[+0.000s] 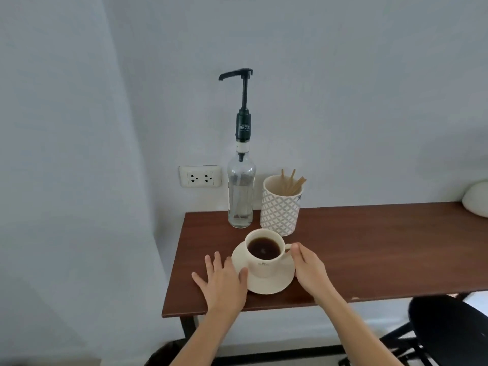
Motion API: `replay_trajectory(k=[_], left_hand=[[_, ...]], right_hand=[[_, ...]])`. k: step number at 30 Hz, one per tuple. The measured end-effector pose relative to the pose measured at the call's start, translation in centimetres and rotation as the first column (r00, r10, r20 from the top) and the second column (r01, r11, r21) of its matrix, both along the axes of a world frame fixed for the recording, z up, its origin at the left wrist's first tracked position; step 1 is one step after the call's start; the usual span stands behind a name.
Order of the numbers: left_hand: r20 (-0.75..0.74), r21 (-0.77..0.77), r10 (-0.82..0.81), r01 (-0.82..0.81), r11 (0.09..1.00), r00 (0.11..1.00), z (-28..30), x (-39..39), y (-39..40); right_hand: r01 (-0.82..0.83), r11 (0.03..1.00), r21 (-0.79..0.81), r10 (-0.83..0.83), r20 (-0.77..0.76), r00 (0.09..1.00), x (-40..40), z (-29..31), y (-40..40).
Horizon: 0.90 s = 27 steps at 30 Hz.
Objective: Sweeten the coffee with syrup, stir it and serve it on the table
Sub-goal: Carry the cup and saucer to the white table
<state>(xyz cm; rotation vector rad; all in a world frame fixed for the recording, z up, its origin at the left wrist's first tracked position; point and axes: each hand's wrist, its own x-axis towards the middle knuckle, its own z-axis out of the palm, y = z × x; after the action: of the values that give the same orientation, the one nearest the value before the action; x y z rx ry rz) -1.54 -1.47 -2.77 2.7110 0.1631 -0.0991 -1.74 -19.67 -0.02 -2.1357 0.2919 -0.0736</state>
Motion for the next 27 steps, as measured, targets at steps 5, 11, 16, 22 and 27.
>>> replay_trajectory(k=[5, 11, 16, 22, 27], left_hand=[[0.006, 0.006, 0.039, -0.039, 0.999, 0.999, 0.8, -0.5, -0.3], [0.032, 0.007, 0.019, -0.019, 1.0, 0.999, 0.7, -1.9, 0.5], [0.032, -0.002, -0.03, 0.03, 1.0, 0.999, 0.7, -2.8, 1.1], [0.021, -0.003, -0.1, 0.1, 0.995, 0.995, 0.7, -3.5, 1.8], [0.024, -0.041, -0.104, 0.105, 0.994, 0.994, 0.6, -4.8, 2.3]], right_hand=[[-0.023, 0.999, 0.04, 0.024, -0.024, 0.999, -0.8, -0.2, -0.1], [0.013, 0.998, -0.067, -0.018, -0.074, 0.997, -3.8, -1.3, 0.7], [0.04, 0.986, 0.164, 0.001, -0.243, 0.97, -6.1, -1.6, 1.8], [0.11, 0.812, 0.573, -0.01, -0.176, 0.984, -7.2, -3.3, 2.1], [0.147, 0.753, 0.642, -0.025, -0.195, 0.98, -8.0, -4.2, 1.9]])
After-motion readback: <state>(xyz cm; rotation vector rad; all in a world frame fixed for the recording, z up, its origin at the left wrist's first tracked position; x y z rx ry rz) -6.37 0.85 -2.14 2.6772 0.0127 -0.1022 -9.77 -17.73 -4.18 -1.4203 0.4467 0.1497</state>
